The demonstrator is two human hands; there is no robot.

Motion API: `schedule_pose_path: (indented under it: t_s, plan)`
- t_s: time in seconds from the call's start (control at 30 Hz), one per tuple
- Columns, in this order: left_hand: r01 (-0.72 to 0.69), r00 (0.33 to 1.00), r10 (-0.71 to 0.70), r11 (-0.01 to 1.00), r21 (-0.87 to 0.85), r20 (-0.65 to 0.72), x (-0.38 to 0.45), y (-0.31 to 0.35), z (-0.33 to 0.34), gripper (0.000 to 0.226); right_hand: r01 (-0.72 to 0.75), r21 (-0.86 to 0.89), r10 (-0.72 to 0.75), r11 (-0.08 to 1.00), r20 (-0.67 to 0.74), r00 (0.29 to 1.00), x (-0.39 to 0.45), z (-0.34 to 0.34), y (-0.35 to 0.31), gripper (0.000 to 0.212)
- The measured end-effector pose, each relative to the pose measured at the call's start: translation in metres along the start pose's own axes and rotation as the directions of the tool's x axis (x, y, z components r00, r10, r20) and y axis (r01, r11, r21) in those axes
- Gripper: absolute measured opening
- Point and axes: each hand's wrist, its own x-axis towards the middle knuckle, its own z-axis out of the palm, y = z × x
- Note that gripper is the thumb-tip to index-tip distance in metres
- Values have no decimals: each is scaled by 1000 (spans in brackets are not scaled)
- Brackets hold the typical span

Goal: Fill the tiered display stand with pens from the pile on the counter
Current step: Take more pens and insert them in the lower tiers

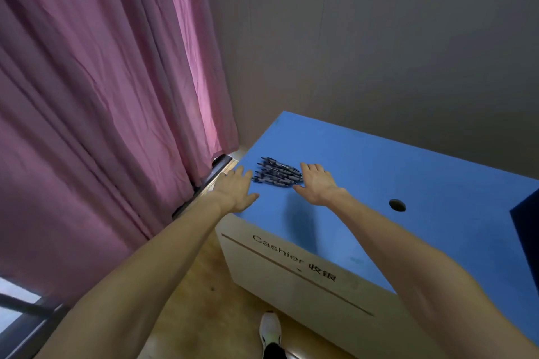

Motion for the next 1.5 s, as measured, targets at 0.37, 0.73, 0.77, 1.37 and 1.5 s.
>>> schedule_pose_path:
  t_s: [0.37, 0.73, 0.77, 1.37, 1.5]
  plan:
    - [-31, 986, 40, 998, -55, 162, 169, -41, -3, 66, 12, 167, -45, 986, 194, 980, 174, 19, 20, 50]
    - [-104, 947, 125, 991, -86, 297, 261, -31, 21, 63, 94, 173, -136, 980, 249, 959, 220, 41, 34, 13]
    - [-101, 948, 124, 990, -94, 294, 264, -31, 22, 65, 86, 176, -129, 981, 253, 959, 220, 39, 35, 13]
    - [-229, 936, 272, 953, -198, 225, 290, -25, 30, 66, -104, 193, 39, 976, 316, 948, 227, 37, 74, 34]
    - [-249, 933, 283, 954, -169, 224, 296, -23, 27, 58, -101, 185, 35, 978, 332, 943, 230, 36, 69, 36]
